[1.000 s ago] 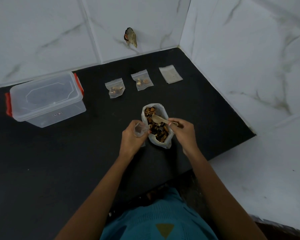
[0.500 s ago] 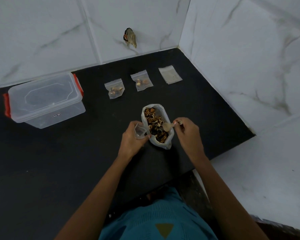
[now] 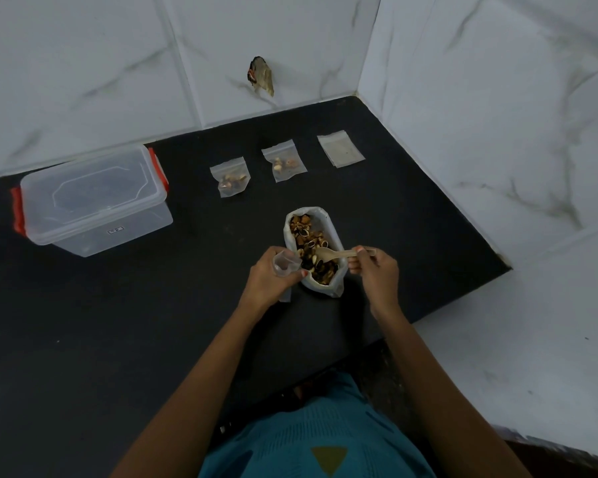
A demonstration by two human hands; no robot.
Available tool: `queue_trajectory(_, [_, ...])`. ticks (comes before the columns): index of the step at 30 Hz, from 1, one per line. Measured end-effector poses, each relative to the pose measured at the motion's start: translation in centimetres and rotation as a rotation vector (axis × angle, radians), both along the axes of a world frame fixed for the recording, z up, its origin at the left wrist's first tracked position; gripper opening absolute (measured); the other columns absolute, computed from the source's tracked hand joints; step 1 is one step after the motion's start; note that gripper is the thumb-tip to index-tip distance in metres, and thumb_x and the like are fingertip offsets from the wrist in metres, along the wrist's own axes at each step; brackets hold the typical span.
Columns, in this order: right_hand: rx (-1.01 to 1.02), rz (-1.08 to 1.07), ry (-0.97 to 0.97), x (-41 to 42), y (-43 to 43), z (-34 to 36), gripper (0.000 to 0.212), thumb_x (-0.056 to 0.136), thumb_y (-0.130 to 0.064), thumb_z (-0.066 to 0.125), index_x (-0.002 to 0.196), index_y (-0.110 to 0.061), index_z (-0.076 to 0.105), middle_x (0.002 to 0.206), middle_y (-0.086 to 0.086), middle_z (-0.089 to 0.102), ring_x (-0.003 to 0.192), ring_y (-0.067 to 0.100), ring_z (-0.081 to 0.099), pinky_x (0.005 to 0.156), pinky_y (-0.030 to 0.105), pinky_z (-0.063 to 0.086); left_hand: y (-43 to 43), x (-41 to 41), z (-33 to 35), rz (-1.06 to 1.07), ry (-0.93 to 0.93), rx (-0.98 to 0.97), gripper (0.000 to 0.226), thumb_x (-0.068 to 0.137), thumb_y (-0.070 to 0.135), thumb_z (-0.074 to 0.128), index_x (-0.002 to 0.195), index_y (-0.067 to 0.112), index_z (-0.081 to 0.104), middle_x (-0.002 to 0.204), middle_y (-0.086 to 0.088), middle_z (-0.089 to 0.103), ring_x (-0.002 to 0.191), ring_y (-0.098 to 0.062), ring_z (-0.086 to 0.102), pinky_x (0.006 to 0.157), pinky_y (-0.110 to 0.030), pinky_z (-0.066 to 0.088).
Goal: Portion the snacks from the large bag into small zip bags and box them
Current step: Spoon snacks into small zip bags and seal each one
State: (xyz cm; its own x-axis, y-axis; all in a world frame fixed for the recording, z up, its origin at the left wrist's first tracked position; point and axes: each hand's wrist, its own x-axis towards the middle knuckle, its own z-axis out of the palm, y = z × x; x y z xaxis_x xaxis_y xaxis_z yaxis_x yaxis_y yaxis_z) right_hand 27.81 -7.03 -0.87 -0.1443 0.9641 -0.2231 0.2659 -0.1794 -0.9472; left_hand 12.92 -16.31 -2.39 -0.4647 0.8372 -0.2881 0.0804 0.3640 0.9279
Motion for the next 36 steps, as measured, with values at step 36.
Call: queue_trajectory(36, [-0.158, -0.123, 0.072, -0.2, 0.4, 0.8, 0.016, 0.094, -0.013, 0.049, 0.085, -0.011, 0.062, 0.070, -0.001, 0.060, 0.063, 0.006, 0.056, 0.062, 0.017, 0.048, 0.0, -0.4, -0.3, 0.027, -0.072, 0.004, 0.024, 0.079, 0.017, 0.071, 0.093, 0.027, 0.056, 0.109, 0.006, 0.057, 0.104, -0.008, 0.053, 0.084, -0.025, 0.044])
